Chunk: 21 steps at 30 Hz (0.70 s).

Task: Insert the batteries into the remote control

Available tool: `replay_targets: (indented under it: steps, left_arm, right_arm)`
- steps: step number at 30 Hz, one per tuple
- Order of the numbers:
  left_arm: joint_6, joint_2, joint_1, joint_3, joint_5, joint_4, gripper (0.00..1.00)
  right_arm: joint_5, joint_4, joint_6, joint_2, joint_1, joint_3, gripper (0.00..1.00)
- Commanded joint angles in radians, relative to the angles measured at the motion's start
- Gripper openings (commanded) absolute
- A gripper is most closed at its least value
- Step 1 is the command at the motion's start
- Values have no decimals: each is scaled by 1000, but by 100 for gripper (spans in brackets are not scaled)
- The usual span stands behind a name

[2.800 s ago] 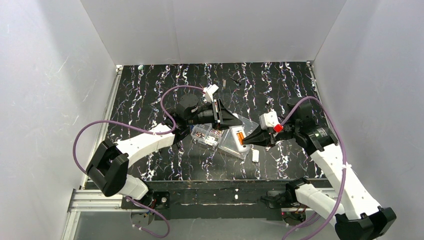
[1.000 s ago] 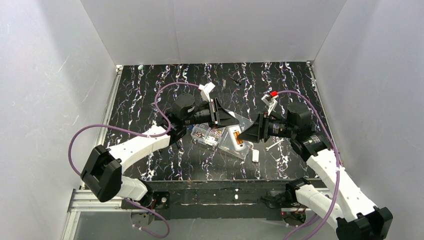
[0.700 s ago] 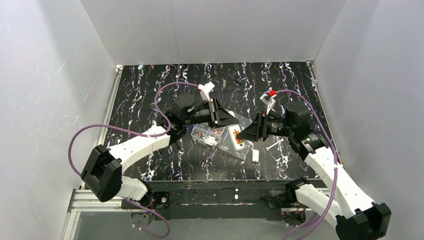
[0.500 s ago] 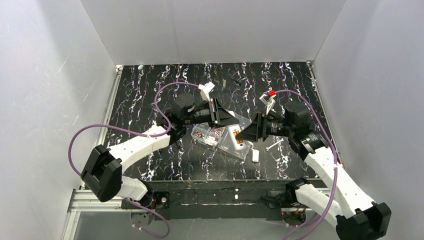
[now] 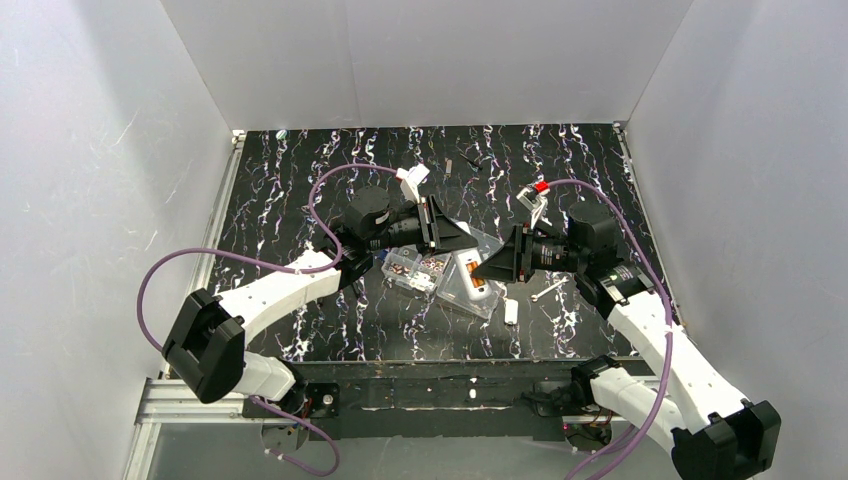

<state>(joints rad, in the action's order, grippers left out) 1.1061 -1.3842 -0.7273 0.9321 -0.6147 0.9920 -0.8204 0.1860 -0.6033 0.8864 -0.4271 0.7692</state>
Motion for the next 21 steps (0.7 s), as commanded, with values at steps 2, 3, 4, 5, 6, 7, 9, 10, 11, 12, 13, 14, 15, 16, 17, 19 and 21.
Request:
replay_targets:
  steps: [2,3,4,5,6,7,9,10,11,12,13,14,15,16,17,19,21]
  left_arm:
    - [13,19,2,40,-31,72,0]
    - [15,18,1,41,-31,72,0]
    - [15,17,0,41,-31,73,0]
    - [16,17,1,42,-31,74,0]
    - [17,17,1,41,-31,74,0]
    - [17,16,1,41,-29,76,0]
    - [17,17,1,39,-28,74,0]
    - [17,17,1,40,-27,75,0]
    - [17,17,1,40,-28,75,0]
    - [16,17,2,40,-27,73,0]
    - [15,17,1,39,-28,73,0]
    - [14,18,1,38,-28,71,0]
    - [12,17,1,35,-28,69,0]
    - [10,18,1,34,-27,67,0]
    - [7,19,1,32,-27,63,0]
    - [1,20,1,28,-21,56,0]
    - [-4,19,2,19,-16,51,0]
  right_arm:
    - [13,-15,40,-8,-6,-14,24]
    - [16,-17,41,-12,-5,-16,21]
    - [19,-18,41,-12,-5,-17,18]
    - [22,-17,45,-13,-6,-19,14]
    - [24,-16,50,-16,-6,-19,10]
    - [24,-13,54,-14,-6,-18,6]
    - [24,-12,57,-14,-5,-16,5]
    - [25,-14,57,-12,-5,-14,6]
    - [26,-14,58,-12,-5,-11,15]
    - [30,-13,59,-13,-5,-6,28]
    - [37,-12,62,-15,-5,-1,41]
    - [43,-11,67,-20,-5,3,51]
    - [51,-13,74,-29,-5,7,58]
    - [59,-17,77,-39,-5,10,63]
    - [70,-18,78,-49,-5,15,65]
    - [102,-19,75,-76,-4,25,71]
    - [169,3,65,-113,-4,42,74]
